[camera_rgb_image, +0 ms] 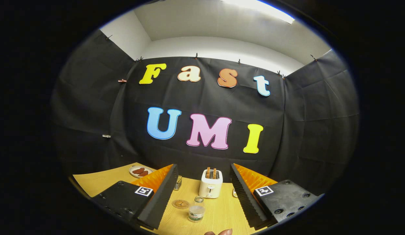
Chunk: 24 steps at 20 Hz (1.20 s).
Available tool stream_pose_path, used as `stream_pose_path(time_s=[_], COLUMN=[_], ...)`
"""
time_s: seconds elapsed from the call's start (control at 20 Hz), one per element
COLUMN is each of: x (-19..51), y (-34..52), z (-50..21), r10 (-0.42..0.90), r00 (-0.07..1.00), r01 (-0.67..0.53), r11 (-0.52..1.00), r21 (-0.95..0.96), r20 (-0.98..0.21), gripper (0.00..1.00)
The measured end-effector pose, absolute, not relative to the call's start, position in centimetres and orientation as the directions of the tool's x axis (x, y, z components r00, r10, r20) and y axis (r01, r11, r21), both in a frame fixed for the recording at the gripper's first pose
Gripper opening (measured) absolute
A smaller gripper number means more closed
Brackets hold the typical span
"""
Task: Take the bottle from table, then pour the juice into the cup, finally place the bottle on the coaster
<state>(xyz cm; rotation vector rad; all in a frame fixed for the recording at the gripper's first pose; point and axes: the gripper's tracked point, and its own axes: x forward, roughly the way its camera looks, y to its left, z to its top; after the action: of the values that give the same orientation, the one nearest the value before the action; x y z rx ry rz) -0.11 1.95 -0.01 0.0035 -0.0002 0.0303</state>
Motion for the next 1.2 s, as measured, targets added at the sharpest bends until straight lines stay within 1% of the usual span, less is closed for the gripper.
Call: stream_pose_path(time_s=[0.25,0.5,0.6,0.75,0.95,1.2], x=[-0.3,-0.1,0.2,0.9,2.8,5.2], y=[2.4,3.2,3.6,3.9,2.8,3.1], z=[-0.5,-3.6,-5.8,-11.0,-17.2,-24.5], r10=[0.041,0.070,0.084,0.100,0.065,0.053], r00=[0.999,0.997,0.996,0.993,0.994,0.992], r01=[-0.041,-0.070,-0.084,-0.099,-0.064,-0.048], r11=[0.999,0.998,0.996,0.995,0.998,0.998], r21=[0.009,-0.004,0.005,0.010,0.012,0.042], r20=[0.000,-0.012,-0.021,-0.057,-0.082,-0.113], gripper=[0.97,0.97,0.97,0.97,0.97,0.97])
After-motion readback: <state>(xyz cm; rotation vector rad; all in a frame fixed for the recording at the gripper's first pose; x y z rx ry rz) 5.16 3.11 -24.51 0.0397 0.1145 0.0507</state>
